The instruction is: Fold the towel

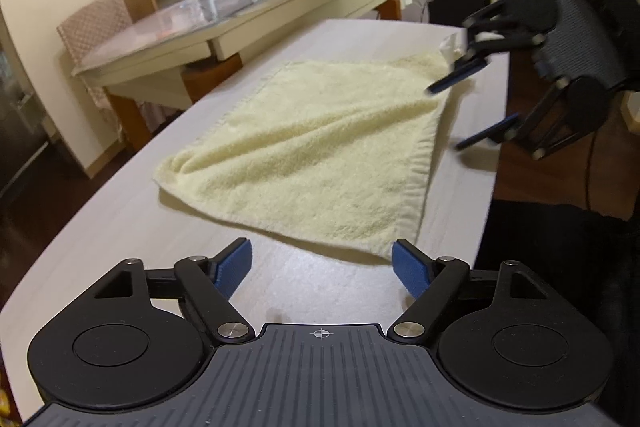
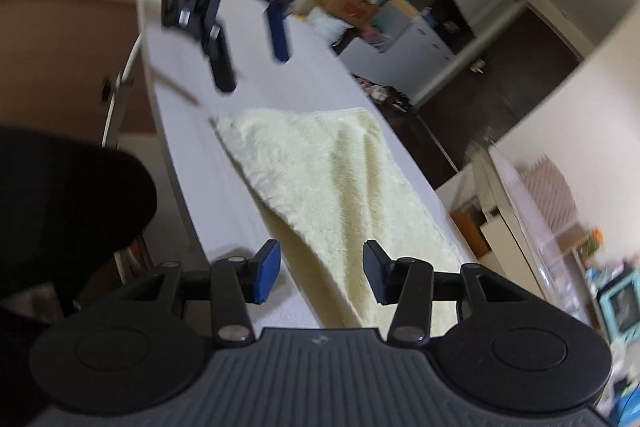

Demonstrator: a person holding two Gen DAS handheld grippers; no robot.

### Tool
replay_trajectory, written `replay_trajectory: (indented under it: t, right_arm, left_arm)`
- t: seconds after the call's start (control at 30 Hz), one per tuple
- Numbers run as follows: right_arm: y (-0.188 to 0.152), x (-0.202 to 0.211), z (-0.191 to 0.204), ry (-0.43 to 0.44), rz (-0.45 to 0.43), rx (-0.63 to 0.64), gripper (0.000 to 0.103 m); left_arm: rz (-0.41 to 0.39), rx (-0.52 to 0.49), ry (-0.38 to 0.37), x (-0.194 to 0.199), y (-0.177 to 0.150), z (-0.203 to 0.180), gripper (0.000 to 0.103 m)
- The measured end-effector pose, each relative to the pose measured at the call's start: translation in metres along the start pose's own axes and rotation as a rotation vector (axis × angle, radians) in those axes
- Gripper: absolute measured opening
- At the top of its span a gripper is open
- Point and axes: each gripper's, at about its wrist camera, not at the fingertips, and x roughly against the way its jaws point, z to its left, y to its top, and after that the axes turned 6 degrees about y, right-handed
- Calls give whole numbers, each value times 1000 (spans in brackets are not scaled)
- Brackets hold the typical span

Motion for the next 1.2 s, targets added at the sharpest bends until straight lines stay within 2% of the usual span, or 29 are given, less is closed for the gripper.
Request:
replay_trajectory:
  t: [0.17,0.2,0.27,0.53,0.63,0.7,0.77,0.8,0.87,0.93,1.0,1.2]
  right_arm:
    - [8,-19,-1,1,8,85,35]
    - [10,-22,-2,7,11,91,21]
    - [14,-24,-8,25,6,71,6]
    - [21,-2,-46,72,-61,-118,6]
    - [21,3,-51,67,-65,-132,6]
    - [21,7,-57,82,-80,-168,6]
    - [21,8,-63,84,-80,-189,6]
    - [21,8,-65,83,-81,-197,6]
    - [21,11,-67,86,-86,-214,6]
    - [19,14,-69,96,-94,-241,6]
    - [18,16,-71,102,-100,-256,6]
    - [7,28,-67,112,-103,-270,7]
  left_arm:
    - [-49,-42,-14,9,-2,-8,85]
    - [-57,-52,-15,10,-1,-11,85]
    - [-75,-86,-16,10,0,-17,85]
    - [-135,-271,34,-1,4,-44,83]
    - [-134,-338,60,-11,7,-54,77]
    - [-126,-393,85,-19,9,-61,66]
    - [-122,-420,94,-24,10,-66,64]
    - [-122,-430,99,-26,12,-68,59]
    - [-119,-446,113,-30,12,-73,58]
    - [-117,-452,116,-31,12,-75,49]
    - [-96,-436,119,-35,13,-76,18]
    - [-87,-368,93,-23,14,-72,17]
